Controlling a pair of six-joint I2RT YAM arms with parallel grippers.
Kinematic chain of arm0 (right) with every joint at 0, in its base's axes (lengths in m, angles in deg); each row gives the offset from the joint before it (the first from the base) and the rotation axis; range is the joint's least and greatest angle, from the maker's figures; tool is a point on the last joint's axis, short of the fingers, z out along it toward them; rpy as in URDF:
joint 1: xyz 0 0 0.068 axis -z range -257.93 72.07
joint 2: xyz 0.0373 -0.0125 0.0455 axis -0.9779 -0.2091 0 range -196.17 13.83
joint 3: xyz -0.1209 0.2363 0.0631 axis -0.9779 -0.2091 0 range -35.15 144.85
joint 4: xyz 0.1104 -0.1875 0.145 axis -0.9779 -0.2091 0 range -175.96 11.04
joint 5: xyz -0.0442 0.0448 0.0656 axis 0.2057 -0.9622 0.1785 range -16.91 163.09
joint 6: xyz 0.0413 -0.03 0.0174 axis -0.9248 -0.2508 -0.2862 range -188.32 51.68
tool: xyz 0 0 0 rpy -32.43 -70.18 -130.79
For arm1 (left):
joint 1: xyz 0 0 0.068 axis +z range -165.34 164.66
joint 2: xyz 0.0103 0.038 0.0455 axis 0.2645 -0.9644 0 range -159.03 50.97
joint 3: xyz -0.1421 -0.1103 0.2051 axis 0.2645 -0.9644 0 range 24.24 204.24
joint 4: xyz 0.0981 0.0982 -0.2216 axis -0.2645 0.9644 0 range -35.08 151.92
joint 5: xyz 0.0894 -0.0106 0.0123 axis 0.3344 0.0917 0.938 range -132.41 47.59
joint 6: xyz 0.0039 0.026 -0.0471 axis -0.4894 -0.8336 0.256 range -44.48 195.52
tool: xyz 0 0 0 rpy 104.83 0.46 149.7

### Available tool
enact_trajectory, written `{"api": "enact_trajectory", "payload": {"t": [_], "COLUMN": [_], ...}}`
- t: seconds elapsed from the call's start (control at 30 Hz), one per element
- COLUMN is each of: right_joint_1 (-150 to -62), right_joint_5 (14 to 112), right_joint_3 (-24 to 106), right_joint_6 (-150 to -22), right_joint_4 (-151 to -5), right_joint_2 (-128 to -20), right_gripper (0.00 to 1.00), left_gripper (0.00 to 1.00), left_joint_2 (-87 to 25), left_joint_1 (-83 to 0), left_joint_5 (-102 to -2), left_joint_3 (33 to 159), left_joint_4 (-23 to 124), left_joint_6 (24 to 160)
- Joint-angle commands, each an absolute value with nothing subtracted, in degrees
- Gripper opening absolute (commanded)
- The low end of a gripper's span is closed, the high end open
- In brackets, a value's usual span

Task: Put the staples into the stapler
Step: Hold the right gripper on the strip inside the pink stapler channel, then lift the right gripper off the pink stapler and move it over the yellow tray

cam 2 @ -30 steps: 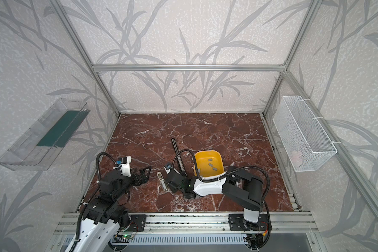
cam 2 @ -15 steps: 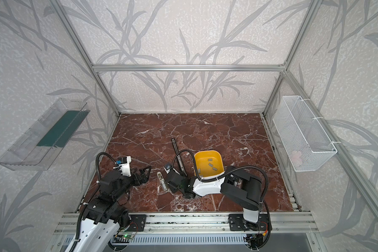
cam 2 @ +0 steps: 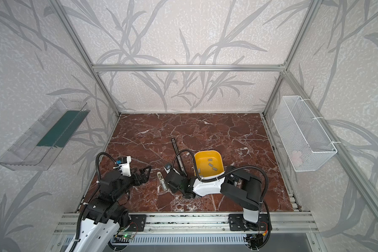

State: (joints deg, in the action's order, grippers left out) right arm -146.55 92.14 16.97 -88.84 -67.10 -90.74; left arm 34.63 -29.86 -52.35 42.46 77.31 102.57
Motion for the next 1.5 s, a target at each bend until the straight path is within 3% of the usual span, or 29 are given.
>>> {"api": "enact_trajectory", "payload": {"t": [0.0,0.43,0.87,1.23,1.33,1.47], "right_joint_1": [-146.48,-146.55,-147.01,-146.99,-147.01,-144.96], "right_joint_5": [92.38,91.12,90.45,94.50,100.88,109.50], "right_joint_3": [15.20,13.59,13.19,10.65,9.23,7.45], "right_joint_6": [-90.19,-91.35,-90.74,-91.71,-94.15,-101.32], "right_joint_4": [-66.93,-66.13,-67.47,-71.40,-76.37,-86.86], "right_joint_2": [-89.73,-88.77,-82.10,-73.44,-67.33,-58.37], "right_gripper": [0.01,0.05,0.41,0.38,0.39,0.39], "left_gripper": [0.99,0.99,0.99,0.99,0.99,0.99], "left_joint_2": [34.47,34.49,32.47,31.43,28.38,19.26], "left_joint_1": [-30.00,-29.98,-30.01,-29.94,-29.99,-30.55], "left_joint_5": [-52.53,-52.55,-52.43,-49.30,-44.35,-53.28], "left_joint_3": [41.78,41.79,41.90,44.64,52.29,62.53], "left_joint_4": [76.50,76.49,75.56,78.44,83.89,82.21], "left_joint_6": [103.21,103.28,103.20,105.23,118.33,126.91]}}
